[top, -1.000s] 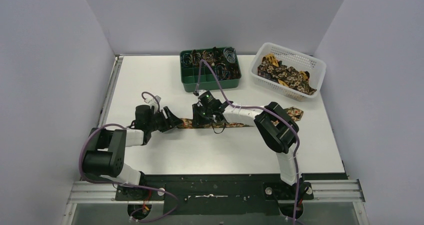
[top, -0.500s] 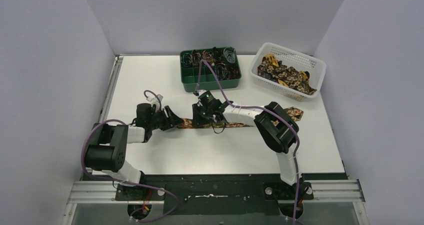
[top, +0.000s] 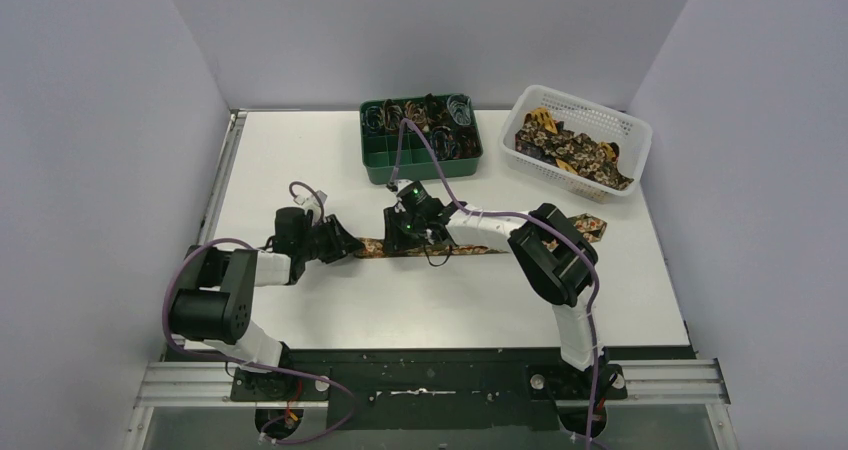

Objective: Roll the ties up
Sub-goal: Roll the tie at the center of the board.

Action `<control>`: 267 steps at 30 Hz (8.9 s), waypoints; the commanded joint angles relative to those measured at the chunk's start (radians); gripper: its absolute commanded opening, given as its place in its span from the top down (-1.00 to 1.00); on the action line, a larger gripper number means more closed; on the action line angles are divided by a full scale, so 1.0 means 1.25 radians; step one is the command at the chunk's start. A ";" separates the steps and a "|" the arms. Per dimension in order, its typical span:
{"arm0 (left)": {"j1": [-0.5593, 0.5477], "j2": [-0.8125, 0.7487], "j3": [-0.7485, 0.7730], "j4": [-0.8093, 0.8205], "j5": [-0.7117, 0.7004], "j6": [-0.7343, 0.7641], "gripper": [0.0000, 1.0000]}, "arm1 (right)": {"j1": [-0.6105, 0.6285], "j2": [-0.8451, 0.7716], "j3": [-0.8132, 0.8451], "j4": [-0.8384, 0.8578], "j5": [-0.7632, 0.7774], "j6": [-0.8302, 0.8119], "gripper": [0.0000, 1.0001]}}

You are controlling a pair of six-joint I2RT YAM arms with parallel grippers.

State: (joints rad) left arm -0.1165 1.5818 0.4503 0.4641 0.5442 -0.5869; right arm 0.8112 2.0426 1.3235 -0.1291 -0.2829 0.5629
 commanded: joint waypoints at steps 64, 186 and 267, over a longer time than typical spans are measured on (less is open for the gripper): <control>-0.319 -0.151 0.385 -0.746 -0.711 0.250 1.00 | -0.089 -0.247 -0.166 0.085 -0.022 0.040 0.12; 0.089 -0.388 0.026 -0.366 -0.216 -0.020 -0.39 | -0.009 0.149 0.135 0.012 -0.363 -0.921 -0.52; 0.054 -0.214 -0.066 -0.021 -0.003 -0.071 -0.41 | 0.017 -0.135 -0.150 0.174 0.090 0.199 -0.25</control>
State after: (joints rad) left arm -0.0250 1.2934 0.3244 0.3798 0.5083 -0.6991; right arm 0.8272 1.8236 1.0721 0.1074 -0.1177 0.7982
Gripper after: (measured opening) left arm 0.707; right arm 0.656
